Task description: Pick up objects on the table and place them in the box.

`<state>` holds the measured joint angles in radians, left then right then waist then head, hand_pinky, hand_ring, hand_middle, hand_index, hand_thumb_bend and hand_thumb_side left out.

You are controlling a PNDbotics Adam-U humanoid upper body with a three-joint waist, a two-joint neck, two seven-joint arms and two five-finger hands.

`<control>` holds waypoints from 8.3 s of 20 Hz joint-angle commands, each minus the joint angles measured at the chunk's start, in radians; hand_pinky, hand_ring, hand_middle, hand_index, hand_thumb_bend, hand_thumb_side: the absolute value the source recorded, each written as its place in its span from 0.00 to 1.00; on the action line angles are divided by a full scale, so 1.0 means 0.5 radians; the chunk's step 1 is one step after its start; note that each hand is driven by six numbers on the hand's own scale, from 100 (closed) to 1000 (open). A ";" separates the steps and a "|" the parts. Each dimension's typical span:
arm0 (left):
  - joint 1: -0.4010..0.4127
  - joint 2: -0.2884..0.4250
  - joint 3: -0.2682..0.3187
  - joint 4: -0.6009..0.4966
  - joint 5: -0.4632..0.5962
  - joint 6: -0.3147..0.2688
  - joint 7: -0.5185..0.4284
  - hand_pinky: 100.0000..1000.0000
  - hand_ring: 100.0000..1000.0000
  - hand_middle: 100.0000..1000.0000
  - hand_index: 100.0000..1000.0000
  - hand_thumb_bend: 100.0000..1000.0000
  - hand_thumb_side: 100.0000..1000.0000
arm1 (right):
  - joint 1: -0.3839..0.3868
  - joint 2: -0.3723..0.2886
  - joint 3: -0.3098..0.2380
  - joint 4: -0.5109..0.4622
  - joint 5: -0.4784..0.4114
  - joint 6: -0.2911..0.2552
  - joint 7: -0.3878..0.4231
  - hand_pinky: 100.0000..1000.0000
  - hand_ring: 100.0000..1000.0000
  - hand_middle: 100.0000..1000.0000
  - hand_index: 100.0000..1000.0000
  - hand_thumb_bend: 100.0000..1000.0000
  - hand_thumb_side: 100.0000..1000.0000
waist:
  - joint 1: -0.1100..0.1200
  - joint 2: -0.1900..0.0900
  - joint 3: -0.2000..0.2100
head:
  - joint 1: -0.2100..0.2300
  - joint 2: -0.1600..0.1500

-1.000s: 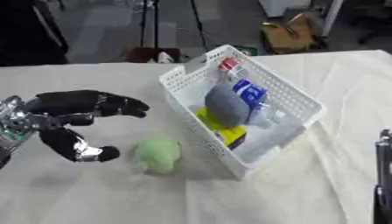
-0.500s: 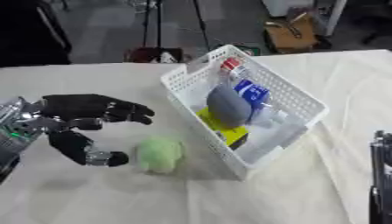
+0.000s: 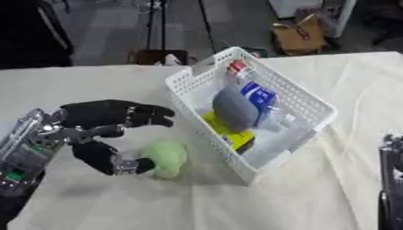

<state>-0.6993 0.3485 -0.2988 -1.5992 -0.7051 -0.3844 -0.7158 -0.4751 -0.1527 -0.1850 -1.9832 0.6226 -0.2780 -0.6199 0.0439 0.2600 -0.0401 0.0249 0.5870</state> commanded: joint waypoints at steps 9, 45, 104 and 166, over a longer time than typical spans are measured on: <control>0.000 -0.111 0.076 0.141 -0.541 -0.152 0.069 0.89 0.99 1.00 1.00 0.38 0.80 | -0.035 -0.016 -0.005 -0.034 -0.019 -0.006 -0.017 0.74 0.67 0.57 0.75 0.00 0.91 | -0.012 -0.030 -0.003 | -0.006 -0.022; -0.033 -0.167 0.095 0.468 -1.044 -0.154 0.414 0.83 0.98 0.98 0.97 0.06 0.70 | -0.055 -0.015 -0.003 -0.034 -0.039 -0.005 -0.033 0.74 0.67 0.57 0.75 0.00 0.91 | -0.019 0.007 -0.056 | 0.029 -0.063; 0.014 -0.073 0.210 -0.546 -0.961 0.139 0.527 0.68 0.73 0.75 0.41 0.00 0.24 | -0.049 -0.018 -0.010 -0.034 0.005 -0.003 -0.136 0.75 0.67 0.57 0.75 0.00 0.86 | -0.019 -0.021 -0.015 | -0.045 -0.091; -0.754 -0.182 0.181 0.826 -1.509 -0.055 1.471 0.77 0.98 1.00 1.00 0.39 0.68 | -0.130 0.066 0.079 -0.034 -0.074 -0.077 -0.075 0.75 0.67 0.57 0.75 0.00 0.85 | 0.019 0.030 -0.269 | 0.187 -0.167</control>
<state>-1.0612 0.2466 -0.2122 -1.1602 -1.4697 -0.4137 0.0190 -0.5275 -0.1098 -0.1470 -1.9832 0.5874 -0.3143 -0.6553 0.0596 0.2940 -0.1743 0.1197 0.5082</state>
